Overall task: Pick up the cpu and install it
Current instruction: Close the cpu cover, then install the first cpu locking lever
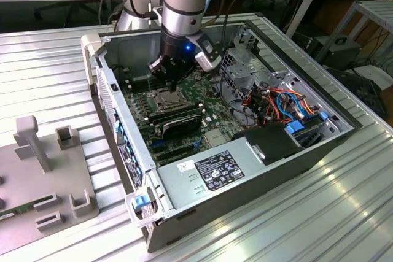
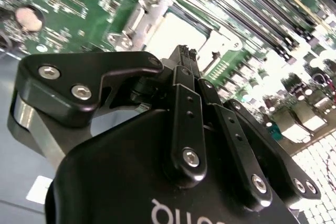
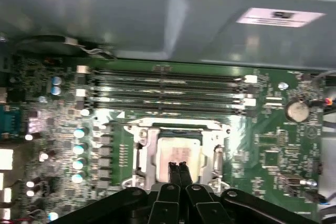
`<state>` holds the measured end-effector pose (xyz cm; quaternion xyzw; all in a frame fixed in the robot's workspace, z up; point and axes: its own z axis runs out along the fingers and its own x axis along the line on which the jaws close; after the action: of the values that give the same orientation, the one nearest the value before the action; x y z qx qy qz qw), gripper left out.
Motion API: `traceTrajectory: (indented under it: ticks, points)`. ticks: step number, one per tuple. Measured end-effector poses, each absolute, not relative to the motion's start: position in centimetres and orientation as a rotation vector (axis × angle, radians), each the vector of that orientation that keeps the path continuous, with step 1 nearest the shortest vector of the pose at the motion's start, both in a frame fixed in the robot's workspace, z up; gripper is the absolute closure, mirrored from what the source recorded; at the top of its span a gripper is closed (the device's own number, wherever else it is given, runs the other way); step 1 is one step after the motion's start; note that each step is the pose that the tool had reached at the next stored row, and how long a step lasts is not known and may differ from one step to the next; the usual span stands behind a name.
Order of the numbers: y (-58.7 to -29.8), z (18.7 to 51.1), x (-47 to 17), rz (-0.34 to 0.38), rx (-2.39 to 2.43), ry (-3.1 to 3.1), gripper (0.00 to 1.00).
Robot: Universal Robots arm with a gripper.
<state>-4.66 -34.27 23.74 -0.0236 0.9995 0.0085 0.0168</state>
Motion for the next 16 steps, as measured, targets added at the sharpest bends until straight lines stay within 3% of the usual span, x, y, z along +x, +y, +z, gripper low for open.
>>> traceTrajectory:
  ticks: [16]
  points:
    - [-34.27, 23.73, -4.55, 0.027, -0.074, 3.107, 0.89]
